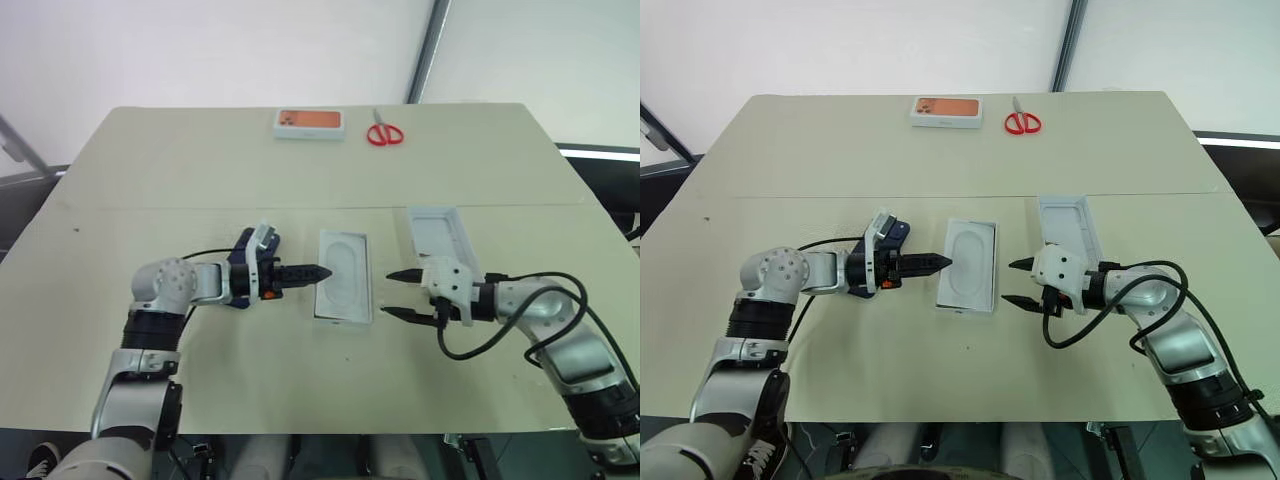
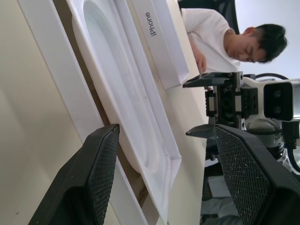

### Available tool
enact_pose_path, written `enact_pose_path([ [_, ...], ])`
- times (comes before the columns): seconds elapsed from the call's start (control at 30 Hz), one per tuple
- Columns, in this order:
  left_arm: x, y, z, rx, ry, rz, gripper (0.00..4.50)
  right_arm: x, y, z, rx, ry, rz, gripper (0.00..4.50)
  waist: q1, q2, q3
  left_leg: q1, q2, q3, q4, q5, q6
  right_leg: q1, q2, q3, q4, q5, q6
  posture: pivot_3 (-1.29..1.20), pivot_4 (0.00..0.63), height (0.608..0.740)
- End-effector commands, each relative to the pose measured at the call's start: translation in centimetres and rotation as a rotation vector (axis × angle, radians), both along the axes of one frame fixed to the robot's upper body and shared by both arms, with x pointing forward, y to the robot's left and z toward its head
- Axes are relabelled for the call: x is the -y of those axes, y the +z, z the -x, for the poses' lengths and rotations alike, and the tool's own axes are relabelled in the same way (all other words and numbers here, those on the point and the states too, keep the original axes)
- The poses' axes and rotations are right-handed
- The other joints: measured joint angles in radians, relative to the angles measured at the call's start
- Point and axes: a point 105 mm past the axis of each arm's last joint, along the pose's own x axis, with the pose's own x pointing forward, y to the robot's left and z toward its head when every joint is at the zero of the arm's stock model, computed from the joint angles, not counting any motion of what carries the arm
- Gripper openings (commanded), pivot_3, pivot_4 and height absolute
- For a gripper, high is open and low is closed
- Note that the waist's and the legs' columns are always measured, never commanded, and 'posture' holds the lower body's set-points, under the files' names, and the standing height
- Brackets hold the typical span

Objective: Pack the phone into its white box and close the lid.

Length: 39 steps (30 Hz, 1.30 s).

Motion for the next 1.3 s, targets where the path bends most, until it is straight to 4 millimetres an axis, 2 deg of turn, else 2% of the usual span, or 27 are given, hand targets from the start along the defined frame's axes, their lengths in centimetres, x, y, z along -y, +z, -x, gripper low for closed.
enact_pose_path([
  [0.03,-0.5,1.4,0.0,0.085,-0.002,-0.028,3.37,-1.1,2.5,-0.6,0.064,0.007,-0.090,2.93,-0.003,0.000,0.000,0.000,0.000,0.000,0.000,0.000,0.000,0.000,0.000,0.000,0.000,0.000,0.000,0.00,0.150,0.740],
  [0.2,-2.0,2.9,0.1,0.152,0.032,-0.038,3.37,-2.4,4.2,-1.6,0.099,-0.004,-0.178,2.93,-0.005,0.000,0.000,-0.001,0.000,0.000,0.000,0.001,-0.001,-0.001,0.000,0.000,0.001,0.000,0.000,0.00,0.150,0.740],
  [0.3,-3.4,3.8,-0.3,0.270,0.099,-0.041,3.41,-3.7,4.2,-1.9,0.099,0.007,-0.195,2.19,-0.017,0.000,0.000,0.000,0.000,0.000,-0.001,0.001,-0.002,-0.002,0.000,0.001,0.001,0.000,0.000,0.00,0.150,0.740],
  [0.37,-5.2,4.9,-1.0,0.417,0.194,-0.046,3.41,-5.0,3.6,-2.3,0.113,0.014,-0.179,1.26,-0.019,0.000,0.000,0.000,0.000,0.000,-0.002,0.002,-0.003,-0.002,0.000,0.001,0.001,0.000,0.000,0.00,0.150,0.740],
  [0.43,-6.9,5.3,-1.2,0.492,0.255,-0.053,3.41,-6.3,2.3,-2.9,0.103,0.002,-0.142,0.25,-0.026,0.000,0.000,0.000,0.001,0.000,-0.002,0.003,-0.004,-0.003,0.000,0.001,0.001,0.000,0.000,0.00,0.150,0.740],
  [0.47,-7.5,5.2,-1.1,0.533,0.275,-0.077,3.41,-6.8,1.6,-3.2,0.108,-0.005,-0.115,0.05,-0.025,0.000,0.000,0.000,0.001,0.001,-0.003,0.003,-0.005,-0.003,0.000,0.001,0.001,0.000,0.000,0.00,0.150,0.740],
  [0.53,-8.1,5.0,-0.9,0.586,0.291,-0.116,3.41,-7.5,0.8,-3.4,0.122,-0.002,-0.073,0.05,-0.023,0.000,0.000,0.000,0.001,0.001,-0.003,0.003,-0.005,-0.004,0.000,0.001,0.001,0.000,0.000,0.00,0.150,0.740],
  [0.73,-8.9,3.6,0.0,0.592,0.321,-0.163,3.41,-8.8,-1.2,-3.8,0.118,0.020,0.015,0.05,-0.019,0.000,0.000,0.000,-0.001,0.000,-0.001,0.001,-0.002,-0.004,-0.001,0.001,0.001,0.000,0.000,0.00,0.150,0.740],
  [0.9,-8.6,3.4,0.4,0.594,0.344,-0.139,3.41,-8.5,-3.0,-3.4,0.130,0.089,0.147,0.05,-0.022,0.000,0.000,0.000,0.000,0.000,-0.002,0.001,-0.001,-0.004,0.000,0.001,0.002,0.000,0.000,0.00,0.150,0.740],
  [1.13,-7.9,3.0,0.5,0.601,0.336,-0.155,3.41,-8.6,-2.9,-0.9,0.080,0.220,0.119,0.05,-0.021,0.000,0.000,0.000,0.000,0.000,-0.002,0.001,-0.001,-0.003,0.000,0.001,0.002,0.000,0.000,0.00,0.150,0.740],
  [1.3,-7.7,2.9,0.3,0.598,0.330,-0.153,3.41,-7.6,-3.0,-0.2,0.078,0.273,0.133,0.05,-0.020,0.000,0.000,0.000,0.000,0.000,-0.002,0.001,-0.001,-0.002,0.000,0.001,0.002,0.000,0.000,0.00,0.150,0.740],
])
